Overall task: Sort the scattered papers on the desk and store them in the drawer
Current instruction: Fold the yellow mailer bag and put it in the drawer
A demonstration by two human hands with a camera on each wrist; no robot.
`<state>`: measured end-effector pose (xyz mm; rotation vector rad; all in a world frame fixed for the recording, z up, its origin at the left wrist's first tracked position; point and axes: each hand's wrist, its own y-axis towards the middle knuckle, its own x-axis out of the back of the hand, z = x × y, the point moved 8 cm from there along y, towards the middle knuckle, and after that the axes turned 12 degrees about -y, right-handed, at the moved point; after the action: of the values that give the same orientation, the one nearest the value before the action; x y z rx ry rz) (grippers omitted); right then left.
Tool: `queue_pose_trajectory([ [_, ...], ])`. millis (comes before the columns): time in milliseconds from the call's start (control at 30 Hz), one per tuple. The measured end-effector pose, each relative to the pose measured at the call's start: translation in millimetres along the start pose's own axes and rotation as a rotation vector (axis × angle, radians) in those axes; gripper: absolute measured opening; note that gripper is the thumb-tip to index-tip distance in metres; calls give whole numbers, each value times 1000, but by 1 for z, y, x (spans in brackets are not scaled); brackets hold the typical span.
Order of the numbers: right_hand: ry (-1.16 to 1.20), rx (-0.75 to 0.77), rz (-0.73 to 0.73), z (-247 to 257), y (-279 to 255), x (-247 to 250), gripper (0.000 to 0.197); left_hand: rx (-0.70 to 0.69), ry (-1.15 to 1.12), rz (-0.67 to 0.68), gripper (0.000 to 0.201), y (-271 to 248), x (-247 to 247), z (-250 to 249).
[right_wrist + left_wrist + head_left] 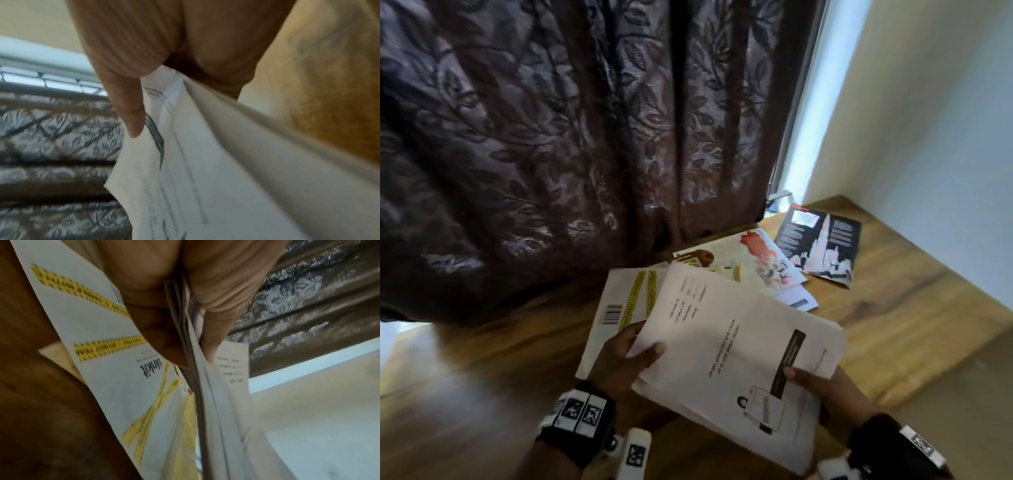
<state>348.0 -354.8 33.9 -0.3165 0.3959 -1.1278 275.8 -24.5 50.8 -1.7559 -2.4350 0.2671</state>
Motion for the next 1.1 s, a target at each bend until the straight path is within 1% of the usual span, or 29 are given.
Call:
queue_pose_trajectory([
  [33,8,-11,-12,-1,-3,8,58,-1,5,-10,50,6,-8,5],
  [67,9,-22,-11,-3,-6,15,58,-1,5,-21,48,10,-17,10],
  [133,-8,-43,-29,-5,-11,32,49,5,3,-23,42,16,-37,17],
  [167,-18,-48,-61,-6,-13,45,42,4,-6,-4,41,20,-49,19],
  [233,-18,-60,-120,-5,-15,67,37,-4,-17,53,42,24,-69,19],
  [333,21,-73,-145,-1,-16,94,41,9,-27,117,40,33,-94,17],
  [400,57,-81,-141,1,-14,107,42,16,-29,170,39,36,-109,14],
  [500,76,-62,-109,4,-12,116,47,88,-47,235,43,40,-122,19],
  [633,51,-7,-135,7,-6,130,39,214,-227,278,44,41,-135,18],
  [667,54,-2,-123,7,-4,132,39,222,-253,280,41,41,-139,15],
  [733,55,-4,-87,8,0,136,38,185,-220,277,36,44,-145,9],
  [833,25,-36,22,10,9,141,37,126,-102,245,33,52,-151,5],
  [867,-2,-40,51,11,11,143,42,112,-73,242,32,55,-154,3],
  [933,-52,-40,44,14,14,149,62,98,-30,209,27,60,-158,0],
  [967,-61,-31,13,15,18,157,76,112,-35,141,23,64,-156,1],
  [1000,-80,-19,-26,17,22,168,89,132,-66,43,17,68,-151,5],
  [1033,-91,-15,-63,20,27,178,95,137,-73,-63,14,72,-144,9],
  [1067,-82,-8,-104,24,30,189,90,118,-14,-173,12,77,-134,15],
  [1100,-41,-6,-139,26,34,199,81,89,124,-266,11,82,-124,17],
])
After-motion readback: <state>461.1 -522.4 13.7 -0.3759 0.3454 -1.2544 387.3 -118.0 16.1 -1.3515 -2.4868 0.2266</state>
